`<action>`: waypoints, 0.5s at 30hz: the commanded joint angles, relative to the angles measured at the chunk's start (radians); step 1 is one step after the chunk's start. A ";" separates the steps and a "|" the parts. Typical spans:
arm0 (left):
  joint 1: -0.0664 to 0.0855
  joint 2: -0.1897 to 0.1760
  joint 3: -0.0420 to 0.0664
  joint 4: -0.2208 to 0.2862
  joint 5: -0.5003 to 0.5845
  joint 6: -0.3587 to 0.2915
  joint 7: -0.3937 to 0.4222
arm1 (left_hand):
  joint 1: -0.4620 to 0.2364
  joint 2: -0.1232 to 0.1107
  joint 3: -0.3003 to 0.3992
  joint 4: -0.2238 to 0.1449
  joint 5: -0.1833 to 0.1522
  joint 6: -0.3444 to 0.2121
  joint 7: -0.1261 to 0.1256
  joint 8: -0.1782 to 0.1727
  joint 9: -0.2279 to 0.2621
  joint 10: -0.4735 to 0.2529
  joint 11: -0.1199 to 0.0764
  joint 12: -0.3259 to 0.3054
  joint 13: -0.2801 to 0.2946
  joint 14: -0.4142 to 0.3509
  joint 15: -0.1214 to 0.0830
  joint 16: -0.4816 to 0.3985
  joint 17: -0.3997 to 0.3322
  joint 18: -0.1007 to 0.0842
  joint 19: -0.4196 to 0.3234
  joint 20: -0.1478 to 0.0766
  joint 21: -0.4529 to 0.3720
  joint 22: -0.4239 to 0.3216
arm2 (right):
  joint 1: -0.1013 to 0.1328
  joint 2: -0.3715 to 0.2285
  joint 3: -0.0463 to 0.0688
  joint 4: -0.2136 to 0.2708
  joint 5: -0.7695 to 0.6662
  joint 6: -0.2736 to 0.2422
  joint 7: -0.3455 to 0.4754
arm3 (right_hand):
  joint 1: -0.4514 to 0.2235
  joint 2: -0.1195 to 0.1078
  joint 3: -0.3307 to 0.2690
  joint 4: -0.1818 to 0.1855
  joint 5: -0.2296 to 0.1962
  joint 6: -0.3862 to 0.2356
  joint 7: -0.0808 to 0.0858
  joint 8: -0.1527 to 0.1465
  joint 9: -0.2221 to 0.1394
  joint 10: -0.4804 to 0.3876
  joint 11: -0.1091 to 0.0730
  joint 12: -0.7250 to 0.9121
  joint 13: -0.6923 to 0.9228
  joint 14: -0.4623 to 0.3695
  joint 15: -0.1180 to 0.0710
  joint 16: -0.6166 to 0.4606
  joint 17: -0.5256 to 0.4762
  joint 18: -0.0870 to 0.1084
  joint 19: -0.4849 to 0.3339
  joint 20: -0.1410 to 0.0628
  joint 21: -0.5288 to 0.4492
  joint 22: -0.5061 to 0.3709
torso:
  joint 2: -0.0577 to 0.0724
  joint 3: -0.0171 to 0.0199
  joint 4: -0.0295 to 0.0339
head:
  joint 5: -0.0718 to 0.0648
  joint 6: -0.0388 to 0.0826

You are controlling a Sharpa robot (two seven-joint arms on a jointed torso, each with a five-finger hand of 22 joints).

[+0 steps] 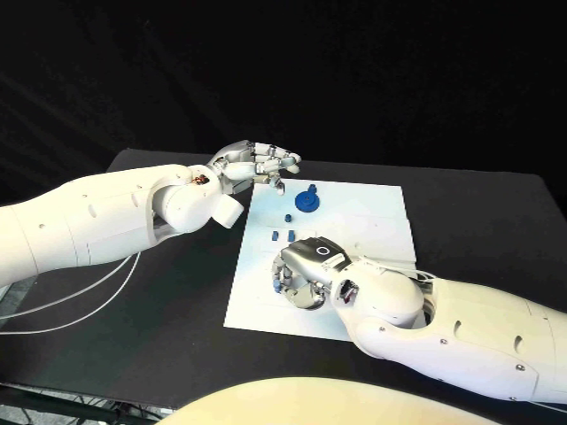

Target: Assemble the parts on the task board

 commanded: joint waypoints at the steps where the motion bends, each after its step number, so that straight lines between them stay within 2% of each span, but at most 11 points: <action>1: 0.001 0.001 0.001 0.002 0.002 0.017 0.004 | 0.008 0.001 -0.004 0.005 0.000 0.004 0.017 0.006 0.000 -0.006 -0.003 0.004 0.001 -0.009 0.000 0.006 -0.001 0.014 0.004 0.000 -0.007 -0.001 | -0.001 -0.004 0.000 0.003 -0.005 -0.039 -0.010 | -0.004 0.013 0.004 -0.001 0.000 0.011 -0.002 0.007 0.004 0.013 -0.002 0.009 0.003 0.023 -0.009 0.009 0.009 -0.013 0.003 -0.006 0.007 0.115 | 0.000 0.0001 -0.0005 | 0.000 0.001; 15: 0.001 0.001 0.001 0.002 0.001 0.017 0.003 | 0.008 0.001 -0.004 0.005 0.000 0.004 0.017 0.006 0.000 -0.006 -0.003 0.004 0.001 -0.009 0.000 0.006 -0.001 0.014 0.004 0.000 -0.007 -0.001 | -0.001 -0.016 0.000 0.000 0.000 -0.034 -0.027 | -0.005 0.013 0.003 -0.001 0.000 0.013 -0.003 0.009 0.006 0.015 -0.003 0.010 0.006 0.024 -0.010 0.012 0.013 -0.014 0.005 -0.007 0.009 0.117 | 0.000 -0.0008 0.0002 | -0.001 0.001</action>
